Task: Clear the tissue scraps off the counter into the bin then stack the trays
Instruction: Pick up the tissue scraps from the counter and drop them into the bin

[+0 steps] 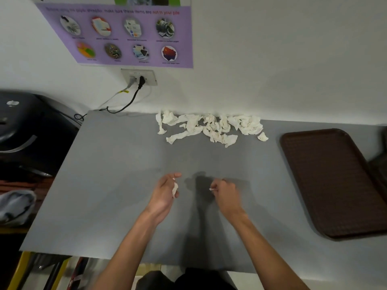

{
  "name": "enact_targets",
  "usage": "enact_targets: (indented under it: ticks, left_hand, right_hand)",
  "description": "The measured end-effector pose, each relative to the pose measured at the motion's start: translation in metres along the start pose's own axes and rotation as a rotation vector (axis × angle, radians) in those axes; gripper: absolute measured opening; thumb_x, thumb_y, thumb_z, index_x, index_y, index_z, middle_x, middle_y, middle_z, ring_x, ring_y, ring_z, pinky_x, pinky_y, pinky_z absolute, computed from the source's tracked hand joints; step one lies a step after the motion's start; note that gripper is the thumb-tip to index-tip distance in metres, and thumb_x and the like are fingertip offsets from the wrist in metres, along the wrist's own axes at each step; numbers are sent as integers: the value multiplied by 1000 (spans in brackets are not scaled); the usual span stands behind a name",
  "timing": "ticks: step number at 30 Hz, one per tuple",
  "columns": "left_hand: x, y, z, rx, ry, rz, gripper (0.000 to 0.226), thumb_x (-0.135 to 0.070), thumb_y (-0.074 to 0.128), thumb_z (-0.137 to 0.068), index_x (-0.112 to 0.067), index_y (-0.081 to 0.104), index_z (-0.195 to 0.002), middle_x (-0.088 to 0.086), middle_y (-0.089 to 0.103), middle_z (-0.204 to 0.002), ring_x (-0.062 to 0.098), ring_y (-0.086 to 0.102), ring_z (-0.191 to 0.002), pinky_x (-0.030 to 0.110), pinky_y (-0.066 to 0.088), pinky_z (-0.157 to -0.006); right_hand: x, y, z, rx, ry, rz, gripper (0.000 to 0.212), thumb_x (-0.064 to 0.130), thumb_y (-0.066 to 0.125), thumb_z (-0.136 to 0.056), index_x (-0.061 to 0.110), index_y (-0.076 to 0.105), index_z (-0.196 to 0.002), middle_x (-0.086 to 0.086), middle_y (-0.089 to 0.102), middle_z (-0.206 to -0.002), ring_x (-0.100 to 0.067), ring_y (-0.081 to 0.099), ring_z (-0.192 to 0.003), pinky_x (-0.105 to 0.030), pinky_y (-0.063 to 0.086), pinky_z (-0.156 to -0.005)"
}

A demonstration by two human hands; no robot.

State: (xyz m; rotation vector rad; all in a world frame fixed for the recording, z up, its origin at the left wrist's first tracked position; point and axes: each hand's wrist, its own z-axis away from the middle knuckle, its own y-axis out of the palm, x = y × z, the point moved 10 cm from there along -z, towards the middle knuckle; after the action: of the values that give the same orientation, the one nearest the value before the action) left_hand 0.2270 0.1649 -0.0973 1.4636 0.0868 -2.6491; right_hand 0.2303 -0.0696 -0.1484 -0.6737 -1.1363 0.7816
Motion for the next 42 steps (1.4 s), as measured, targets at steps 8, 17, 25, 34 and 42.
enact_targets:
  ticks: [8, 17, 25, 34, 42]
  left_hand:
    - [24, -77, 54, 55, 131, -127, 30, 7, 53, -101, -9, 70, -119, 10, 77, -96, 27, 75, -95, 29, 57, -88]
    - [119, -256, 169, -170, 64, -135, 17, 0, 70, -95, -13, 62, -104, 8, 80, -94, 28, 77, -86, 38, 56, -67]
    - [276, -374, 214, -258, -170, -122, 17, 7, 68, -91, -7, 77, -95, 12, 77, -99, 29, 73, -96, 24, 60, -72]
    - [465, -410, 138, -352, -378, 33, 24, -34, 76, -69, -11, 71, -62, 11, 67, -73, 24, 62, -79, 42, 51, -85]
    - [592, -415, -8, -343, -359, -448, 35, -39, 76, -86, -5, 78, -96, 19, 77, -96, 36, 73, -94, 38, 57, -74]
  right_hand:
    - [61, 45, 82, 96, -35, -468, 12, 17, 85, -87, 25, 84, -95, 22, 78, -88, 12, 71, -85, -4, 45, -74]
    - [135, 186, 227, 336, 2, -665, 15, 19, 85, -86, 31, 82, -94, 5, 80, -88, -14, 76, -82, -42, 63, -84]
    - [129, 330, 325, 343, 202, -593, 10, 21, 84, -86, 29, 82, -93, 8, 80, -85, -11, 77, -82, -32, 62, -80]
    - [67, 494, 302, 292, 388, -440, 9, 7, 82, -85, 15, 85, -90, 9, 79, -83, 20, 64, -69, 0, 44, -66]
    - [-14, 628, 213, 291, 327, -97, 18, 34, 69, -94, 25, 82, -104, 2, 81, -108, -24, 73, -106, -29, 51, -99]
